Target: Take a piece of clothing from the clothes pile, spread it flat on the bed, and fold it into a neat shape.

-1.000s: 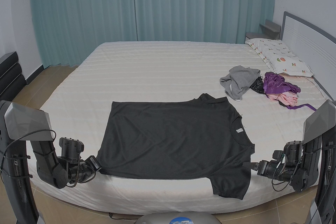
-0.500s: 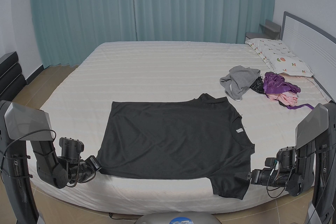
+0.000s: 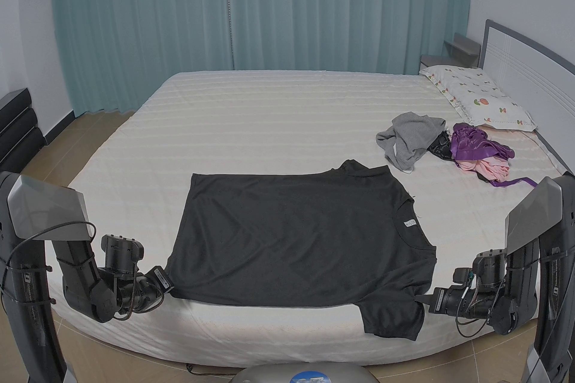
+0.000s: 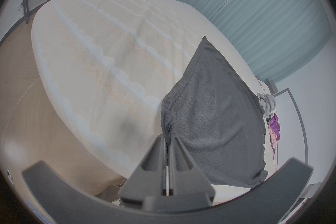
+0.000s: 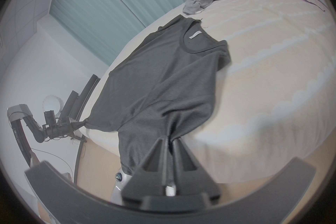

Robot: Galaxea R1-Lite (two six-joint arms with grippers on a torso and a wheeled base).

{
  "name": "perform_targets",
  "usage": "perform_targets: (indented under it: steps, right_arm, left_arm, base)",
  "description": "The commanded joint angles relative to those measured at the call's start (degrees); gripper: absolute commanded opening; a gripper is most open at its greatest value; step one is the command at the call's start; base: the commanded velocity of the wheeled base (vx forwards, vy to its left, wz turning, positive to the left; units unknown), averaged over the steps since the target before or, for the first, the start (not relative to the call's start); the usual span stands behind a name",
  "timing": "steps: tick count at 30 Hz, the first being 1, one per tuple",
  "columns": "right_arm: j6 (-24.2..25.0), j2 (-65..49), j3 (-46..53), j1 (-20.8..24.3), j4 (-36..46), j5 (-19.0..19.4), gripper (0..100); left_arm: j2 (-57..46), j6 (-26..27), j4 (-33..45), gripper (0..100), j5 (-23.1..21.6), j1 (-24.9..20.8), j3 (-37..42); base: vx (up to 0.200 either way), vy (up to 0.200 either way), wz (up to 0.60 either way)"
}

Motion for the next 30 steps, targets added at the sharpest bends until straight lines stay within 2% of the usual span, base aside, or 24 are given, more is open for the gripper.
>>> perform_targets:
  steps: [1, 10, 17, 21, 30]
  right_arm:
    - [-0.03, -1.08, 1.25, -1.86, -0.96, 0.01, 0]
    - [0.06, -3.8, 5.55, -5.29, -0.96, 1.68, 0]
    - [-0.65, -5.56, 9.51, -6.43, -0.96, 6.26, 0]
    - [-0.65, -4.94, 9.51, -7.48, -0.96, 6.52, 0]
    - [-1.18, -5.3, 9.51, -10.12, -0.87, 6.69, 0]
  left_arm:
    - [0.09, -0.03, -0.02, 0, -0.02, 0.0, -0.01]
    - [0.0, 0.59, -0.11, 0, 0.07, 0.0, 0.35]
    - [-1.23, 2.87, -0.19, 0, 0.42, 0.0, 2.37]
    - [-1.49, 5.69, -0.19, 0, 0.59, 0.0, 3.6]
    - [-3.34, 6.13, -0.02, 0, 0.68, 0.08, 4.13]
  base:
    - [0.0, 0.0, 0.0]
    - [0.0, 0.0, 0.0]
    - [0.0, 0.0, 0.0]
    - [0.0, 0.0, 0.0]
    - [0.0, 0.0, 0.0]
